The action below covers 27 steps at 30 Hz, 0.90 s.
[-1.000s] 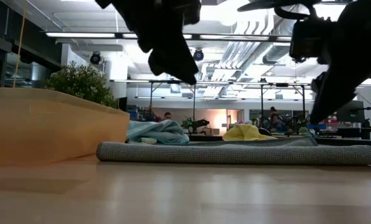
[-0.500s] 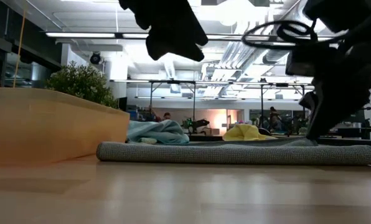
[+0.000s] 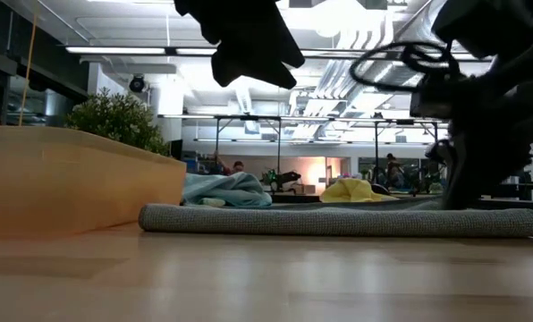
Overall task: Fold microfiber towels
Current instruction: Fold the gray microfiber towel
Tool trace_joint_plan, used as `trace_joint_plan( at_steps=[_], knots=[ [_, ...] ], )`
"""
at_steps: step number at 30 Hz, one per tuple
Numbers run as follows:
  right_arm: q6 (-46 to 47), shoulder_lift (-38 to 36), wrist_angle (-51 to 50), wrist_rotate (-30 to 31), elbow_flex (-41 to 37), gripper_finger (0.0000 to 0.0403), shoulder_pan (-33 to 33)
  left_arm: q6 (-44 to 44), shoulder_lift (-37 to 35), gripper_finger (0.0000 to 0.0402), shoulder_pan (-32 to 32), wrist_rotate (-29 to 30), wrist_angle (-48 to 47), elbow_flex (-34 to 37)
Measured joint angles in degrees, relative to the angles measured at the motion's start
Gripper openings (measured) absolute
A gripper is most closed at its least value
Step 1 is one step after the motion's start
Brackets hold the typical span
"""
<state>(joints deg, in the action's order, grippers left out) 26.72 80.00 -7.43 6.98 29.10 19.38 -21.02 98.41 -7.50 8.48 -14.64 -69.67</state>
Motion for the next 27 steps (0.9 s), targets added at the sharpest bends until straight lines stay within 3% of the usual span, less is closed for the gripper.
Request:
trace_joint_plan(
  at_steps=[7,19,27],
  knots=[
    [3.3,2.1,-2.3,0.0,0.3,0.0000,0.0,0.7,0.0,0.0165,0.0,-0.2,-0.2,0.0],
    [16.4,-8.2,-26.6,0.8,0.0,0.0000,1.8,10.8,0.1,0.0165,0.0,-0.4,-6.3,0.1],
    [18.2,-15.2,-26.8,1.7,0.0,0.0000,2.1,17.0,4.2,0.0165,0.1,-0.8,-3.5,0.0]
  ],
)
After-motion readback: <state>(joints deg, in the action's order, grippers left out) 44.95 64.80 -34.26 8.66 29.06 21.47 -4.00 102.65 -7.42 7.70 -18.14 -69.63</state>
